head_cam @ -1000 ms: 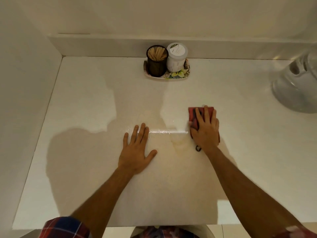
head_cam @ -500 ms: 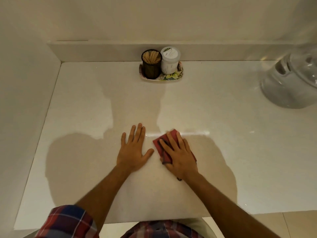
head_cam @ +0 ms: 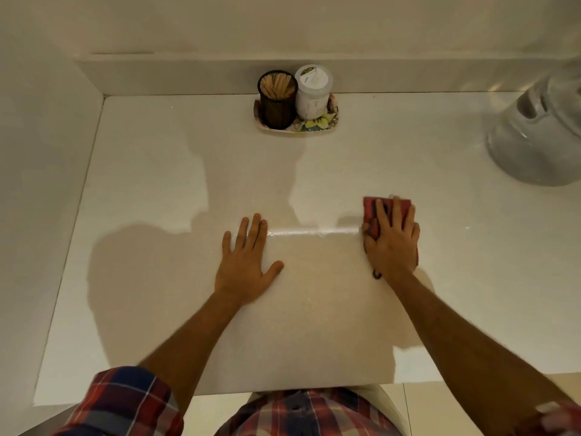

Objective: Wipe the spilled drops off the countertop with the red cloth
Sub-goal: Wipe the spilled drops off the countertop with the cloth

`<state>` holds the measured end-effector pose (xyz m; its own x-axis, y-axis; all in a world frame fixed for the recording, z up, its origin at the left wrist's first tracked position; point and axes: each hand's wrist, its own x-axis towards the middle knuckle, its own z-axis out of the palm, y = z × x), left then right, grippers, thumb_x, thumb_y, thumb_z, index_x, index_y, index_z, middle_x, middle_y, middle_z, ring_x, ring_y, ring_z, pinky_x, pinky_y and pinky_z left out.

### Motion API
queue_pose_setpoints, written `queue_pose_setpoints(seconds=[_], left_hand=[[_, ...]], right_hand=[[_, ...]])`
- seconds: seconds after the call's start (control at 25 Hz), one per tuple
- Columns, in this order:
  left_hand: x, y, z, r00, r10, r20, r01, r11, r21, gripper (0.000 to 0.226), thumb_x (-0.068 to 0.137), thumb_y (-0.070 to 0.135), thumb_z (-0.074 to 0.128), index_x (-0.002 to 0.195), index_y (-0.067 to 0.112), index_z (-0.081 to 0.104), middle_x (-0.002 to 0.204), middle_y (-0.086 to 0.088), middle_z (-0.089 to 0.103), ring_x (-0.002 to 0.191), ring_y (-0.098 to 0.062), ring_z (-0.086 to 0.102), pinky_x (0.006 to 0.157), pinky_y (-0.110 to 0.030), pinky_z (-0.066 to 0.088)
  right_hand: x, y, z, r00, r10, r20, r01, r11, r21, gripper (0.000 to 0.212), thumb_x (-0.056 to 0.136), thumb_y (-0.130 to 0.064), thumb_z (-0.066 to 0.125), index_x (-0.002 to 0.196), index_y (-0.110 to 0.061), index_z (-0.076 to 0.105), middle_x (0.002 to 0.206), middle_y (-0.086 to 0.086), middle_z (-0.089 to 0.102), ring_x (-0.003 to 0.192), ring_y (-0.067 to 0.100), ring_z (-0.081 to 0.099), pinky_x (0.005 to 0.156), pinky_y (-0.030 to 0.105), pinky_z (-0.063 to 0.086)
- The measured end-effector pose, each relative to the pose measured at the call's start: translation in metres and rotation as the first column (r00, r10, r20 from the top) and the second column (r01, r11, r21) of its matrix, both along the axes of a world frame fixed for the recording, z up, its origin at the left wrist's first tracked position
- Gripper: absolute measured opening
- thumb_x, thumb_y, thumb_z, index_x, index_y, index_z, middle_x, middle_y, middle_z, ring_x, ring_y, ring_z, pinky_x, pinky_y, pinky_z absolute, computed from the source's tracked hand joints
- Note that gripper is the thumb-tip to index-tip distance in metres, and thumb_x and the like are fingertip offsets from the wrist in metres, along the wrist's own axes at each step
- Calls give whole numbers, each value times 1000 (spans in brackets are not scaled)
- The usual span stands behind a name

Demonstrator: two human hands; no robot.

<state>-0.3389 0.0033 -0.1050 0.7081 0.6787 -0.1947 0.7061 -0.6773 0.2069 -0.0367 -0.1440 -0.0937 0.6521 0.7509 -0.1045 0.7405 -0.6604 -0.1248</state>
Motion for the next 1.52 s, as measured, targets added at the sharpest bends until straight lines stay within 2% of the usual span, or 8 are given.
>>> queue_pose_setpoints(seconds=[0.16, 0.4, 0.56, 0.8, 0.96, 1.08, 1.36, 1.52], left_hand=[[1, 0, -3, 1000, 5, 11, -5, 1000, 0, 93, 93, 74, 23, 161, 18, -8, 171, -1, -12, 157, -22, -11, 125, -57, 4], [0, 1, -5, 999, 2, 33, -2, 1000, -4, 84, 98, 63, 23, 161, 18, -8, 171, -1, -11, 157, -22, -11, 124, -55, -2], [-1, -1, -3, 999, 13, 47, -12, 1000, -11, 78, 96, 42, 31, 161, 16, -3, 172, -2, -7, 157, -22, -7, 125, -59, 5], [-2, -6, 7, 999, 9, 36, -8, 999, -40, 80, 94, 42, 30, 161, 15, -2, 172, -4, -7, 157, -24, -8, 126, -55, 6], [-4, -7, 10, 999, 0, 35, 2, 999, -50, 81, 95, 45, 30, 161, 13, -3, 171, -5, -9, 157, -24, -10, 127, -52, 8], [-3, -6, 8, 999, -10, 34, 11, 999, -33, 81, 95, 47, 30, 161, 13, -4, 171, -5, -8, 157, -25, -10, 127, -52, 7], [-1, -3, 1, 999, -10, 35, 11, 1000, -23, 84, 94, 48, 34, 161, 14, -3, 172, -5, -7, 157, -25, -9, 126, -52, 5], [0, -2, 0, 999, -18, 34, 19, 999, -30, 86, 94, 48, 36, 161, 13, -4, 171, -5, -8, 157, -25, -10, 126, -54, 7]], right_hand=[[-10, 70, 0, 999, -29, 22, 28, 998, 49, 66, 99, -52, 30, 155, -18, 36, 164, 20, 30, 147, 53, 24, 112, 63, 31], [-84, 100, -11, 953, 303, -17, -297, 942, 155, 63, 96, -42, 49, 154, -22, 38, 166, 14, 29, 150, 50, 20, 119, 63, 24], [-127, 66, -13, 882, 467, -62, -457, 880, 127, 69, 96, -51, 42, 159, -27, 25, 169, 10, 19, 154, 43, 11, 123, 62, 18], [-122, -35, -16, 805, 590, -54, -589, 807, 39, 81, 89, -61, 47, 159, -33, 19, 170, 8, 14, 156, 39, 1, 123, 60, 11], [-58, -84, -10, 884, 463, -65, -464, 886, 5, 76, 92, -61, 44, 159, -37, 17, 170, 2, 8, 157, 32, -9, 122, 63, 18], [-13, -83, -2, 951, 301, -65, -304, 952, -25, 71, 94, -59, 38, 158, -34, 23, 171, 7, 14, 156, 38, 3, 119, 65, 25], [51, 40, -4, 996, 80, -50, -80, 997, -4, 69, 97, -58, 29, 159, -27, 24, 170, 11, 12, 153, 49, 6, 121, 64, 17], [10, 108, -4, 985, 169, -25, -169, 985, 26, 66, 99, -53, 34, 158, -25, 26, 169, 15, 18, 152, 50, 10, 120, 64, 19]])
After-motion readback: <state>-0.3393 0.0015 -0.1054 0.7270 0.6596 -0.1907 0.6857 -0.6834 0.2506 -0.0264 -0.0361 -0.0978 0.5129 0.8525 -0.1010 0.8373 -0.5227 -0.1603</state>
